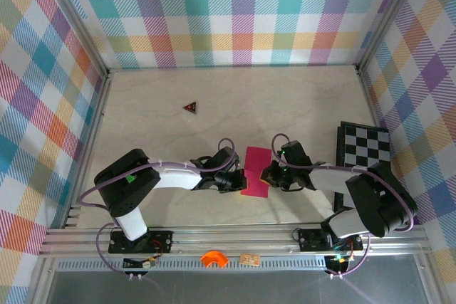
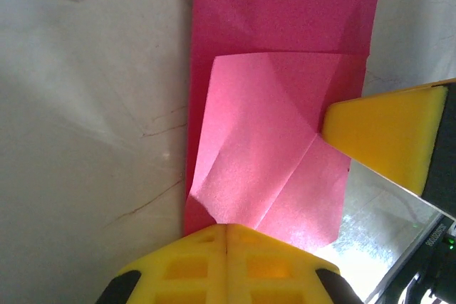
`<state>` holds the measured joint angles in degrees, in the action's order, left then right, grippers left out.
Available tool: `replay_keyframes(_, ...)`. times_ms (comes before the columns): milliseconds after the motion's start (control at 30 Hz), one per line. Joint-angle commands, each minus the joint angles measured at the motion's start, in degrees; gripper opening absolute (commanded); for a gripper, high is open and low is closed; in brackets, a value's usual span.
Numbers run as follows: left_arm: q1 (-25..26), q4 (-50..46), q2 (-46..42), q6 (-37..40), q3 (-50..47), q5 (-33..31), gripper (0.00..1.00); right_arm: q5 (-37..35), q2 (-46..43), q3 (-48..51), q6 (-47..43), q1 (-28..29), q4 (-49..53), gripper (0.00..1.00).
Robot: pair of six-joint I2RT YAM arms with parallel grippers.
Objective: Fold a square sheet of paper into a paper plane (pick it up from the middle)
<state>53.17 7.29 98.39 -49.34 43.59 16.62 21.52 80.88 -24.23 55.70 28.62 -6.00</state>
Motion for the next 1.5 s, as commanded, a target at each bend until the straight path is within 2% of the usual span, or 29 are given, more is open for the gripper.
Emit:
replay_keyframes(0, 0.4, -2.0, 1.1, -0.7, -1.5, -0.7, 0.0, -2.5, -0.6, -0.1, -0.2, -2.9, 1.0, 0.06)
replay_keyframes(200, 0.4, -1.8, 1.8, -0.5, -1.7, 0.2, 0.0, 0.6, -1.1, -0.7, -3.5, -10.1, 2.7, 0.07)
replay_keyframes(367, 0.4, -0.9, 0.7, -0.7, -1.7, -0.2, 0.0, 1.2, -4.3, -1.2, -3.9, -11.2, 4.1, 0.1)
replay_keyframes(467, 0.4, -0.7, -1.6, -0.2, -0.9, -0.2, 0.0, 2.1, -8.0, 0.0, -2.5, -11.2, 3.7, 0.18)
replay_keyframes(633, 0.3, -9.0, -5.8, 7.2, 5.7, -1.9, 0.06, 3.7, -15.2, 1.7, -2.1, -11.1, 7.7, 0.33)
replay_keyframes(800, -2.1, -17.9, -3.5, 16.9, 13.3, -0.1, 0.09, 5.2, -21.4, 4.3, 0.7, -10.8, 10.1, 0.41)
replay_keyframes(900, -4.2, -20.6, 0.8, 21.1, 16.9, 5.5, 0.08, 5.7, -24.1, 5.3, 1.3, -10.0, 12.9, 0.43)
replay_keyframes(967, -4.7, -22.6, 3.5, 23.3, 19.0, 7.1, 0.06, 6.4, -25.1, 5.7, 1.5, -9.4, 14.4, 0.44)
replay_keyframes(1100, -5.0, -26.2, 7.0, 26.3, 21.2, 6.8, 0.05, 6.8, -25.8, 6.5, 2.8, -6.4, 15.1, 0.45)
replay_keyframes(1267, -5.2, -26.6, 8.4, 28.1, 20.5, 4.6, 0.04, 2.0, -25.6, 6.0, 6.4, 0.2, 15.1, 0.46)
replay_keyframes(1467, -5.4, -24.9, 10.9, 27.9, 19.2, 6.4, 0.03, -1.4, -19.3, 4.3, 9.4, 6.2, 13.5, 0.47)
